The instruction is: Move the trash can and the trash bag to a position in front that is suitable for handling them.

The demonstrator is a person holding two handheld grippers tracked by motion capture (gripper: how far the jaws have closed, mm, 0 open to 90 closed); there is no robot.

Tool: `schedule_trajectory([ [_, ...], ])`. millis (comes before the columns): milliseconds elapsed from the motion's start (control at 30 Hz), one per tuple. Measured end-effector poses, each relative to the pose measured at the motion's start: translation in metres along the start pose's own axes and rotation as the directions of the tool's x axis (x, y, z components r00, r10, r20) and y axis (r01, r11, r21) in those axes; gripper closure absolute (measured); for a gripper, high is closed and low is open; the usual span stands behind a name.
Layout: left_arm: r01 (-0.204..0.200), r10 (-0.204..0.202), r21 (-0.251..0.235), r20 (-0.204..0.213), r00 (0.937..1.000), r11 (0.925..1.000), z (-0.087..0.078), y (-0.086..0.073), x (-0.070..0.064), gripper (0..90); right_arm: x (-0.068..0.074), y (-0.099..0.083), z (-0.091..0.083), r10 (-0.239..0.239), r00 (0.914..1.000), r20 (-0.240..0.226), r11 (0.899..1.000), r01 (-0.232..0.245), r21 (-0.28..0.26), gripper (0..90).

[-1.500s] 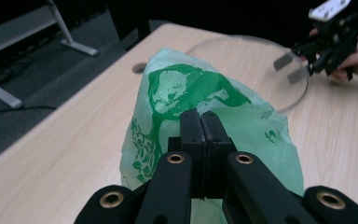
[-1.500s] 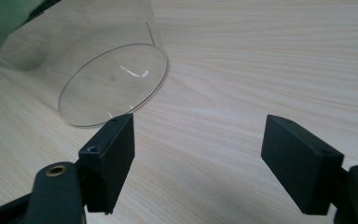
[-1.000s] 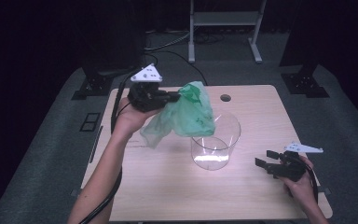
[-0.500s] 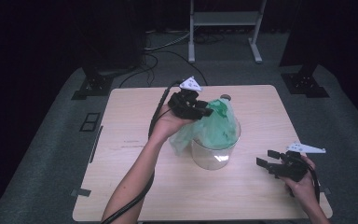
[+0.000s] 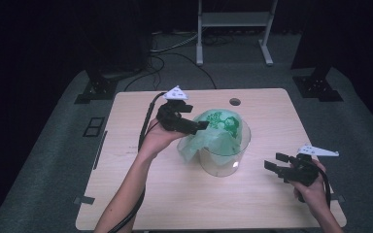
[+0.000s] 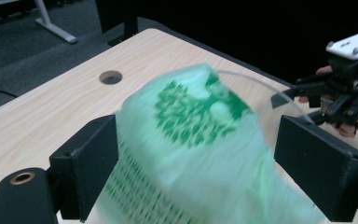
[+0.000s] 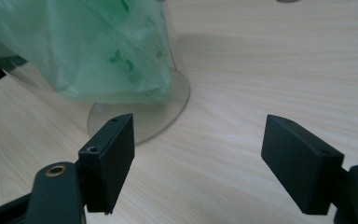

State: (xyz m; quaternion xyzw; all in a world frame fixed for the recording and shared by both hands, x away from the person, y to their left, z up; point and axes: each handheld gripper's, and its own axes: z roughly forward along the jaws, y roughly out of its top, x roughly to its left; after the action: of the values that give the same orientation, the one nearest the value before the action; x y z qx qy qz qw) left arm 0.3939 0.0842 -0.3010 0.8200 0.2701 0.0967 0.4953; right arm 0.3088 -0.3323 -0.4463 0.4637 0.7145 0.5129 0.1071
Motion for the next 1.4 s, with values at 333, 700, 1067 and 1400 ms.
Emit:
schedule_trajectory([
  [333,0.049,-0.048,0.010,-0.073,0.9962,0.9987,-0.024,-0.049,0.021,9.3,0.014,0.044,-0.004,-0.011,0.9997,-0.023,0.998,0.010,-0.057,24.8],
  [700,0.099,-0.098,0.001,-0.159,0.9824,0.9951,-0.036,-0.104,0.034,9.3,0.042,0.103,0.016,-0.068,0.9975,-0.018,0.997,0.067,-0.039,29.5],
  [1067,0.150,-0.156,-0.046,-0.189,0.9696,0.9877,-0.049,-0.136,0.037,9.3,0.050,0.107,0.057,-0.060,0.9980,-0.021,0.995,0.061,0.083,55.0],
  [1400,0.149,-0.151,-0.027,-0.188,0.9705,0.9885,-0.050,-0.146,0.036,9.3,0.072,0.096,0.060,-0.111,0.9932,-0.037,0.986,0.115,0.119,53.6],
])
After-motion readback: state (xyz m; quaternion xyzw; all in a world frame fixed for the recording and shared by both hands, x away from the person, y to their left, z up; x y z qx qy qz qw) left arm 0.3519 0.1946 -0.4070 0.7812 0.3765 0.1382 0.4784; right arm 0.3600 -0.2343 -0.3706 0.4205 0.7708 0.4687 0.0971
